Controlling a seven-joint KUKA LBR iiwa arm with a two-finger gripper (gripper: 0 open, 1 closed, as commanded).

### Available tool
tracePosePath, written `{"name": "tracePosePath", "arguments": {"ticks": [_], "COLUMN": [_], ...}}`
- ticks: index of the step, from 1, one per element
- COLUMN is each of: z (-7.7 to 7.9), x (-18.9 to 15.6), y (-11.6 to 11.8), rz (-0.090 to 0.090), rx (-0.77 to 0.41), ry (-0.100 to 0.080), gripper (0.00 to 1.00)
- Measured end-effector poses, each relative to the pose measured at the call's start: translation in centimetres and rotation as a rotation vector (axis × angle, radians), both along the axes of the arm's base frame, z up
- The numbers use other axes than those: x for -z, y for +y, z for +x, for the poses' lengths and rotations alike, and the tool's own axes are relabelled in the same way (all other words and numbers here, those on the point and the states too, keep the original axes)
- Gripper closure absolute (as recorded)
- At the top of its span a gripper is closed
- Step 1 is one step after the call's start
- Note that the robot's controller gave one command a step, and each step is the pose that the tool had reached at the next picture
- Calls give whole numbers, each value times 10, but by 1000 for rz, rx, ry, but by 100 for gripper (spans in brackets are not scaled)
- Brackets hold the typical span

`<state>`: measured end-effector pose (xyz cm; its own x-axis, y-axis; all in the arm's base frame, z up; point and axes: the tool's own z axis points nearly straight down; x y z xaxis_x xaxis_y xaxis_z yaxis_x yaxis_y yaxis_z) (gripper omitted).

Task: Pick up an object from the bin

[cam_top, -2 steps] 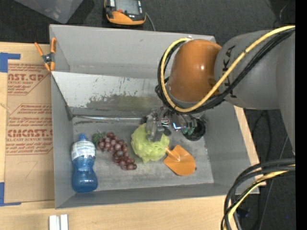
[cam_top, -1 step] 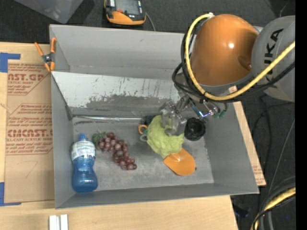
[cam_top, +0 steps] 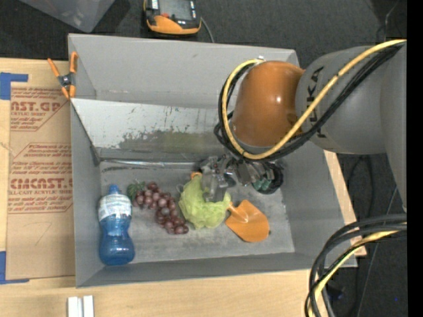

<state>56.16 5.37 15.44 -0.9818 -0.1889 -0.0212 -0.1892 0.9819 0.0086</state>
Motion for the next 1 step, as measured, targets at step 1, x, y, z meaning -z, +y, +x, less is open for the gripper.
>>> {"name": "tracePosePath", "arguments": {"ticks": [1], "z": [-9], "x": [-39], "y": [4], "rz": [-2], "rx": [-37], "ry": [-12], "gripper": [100]}}
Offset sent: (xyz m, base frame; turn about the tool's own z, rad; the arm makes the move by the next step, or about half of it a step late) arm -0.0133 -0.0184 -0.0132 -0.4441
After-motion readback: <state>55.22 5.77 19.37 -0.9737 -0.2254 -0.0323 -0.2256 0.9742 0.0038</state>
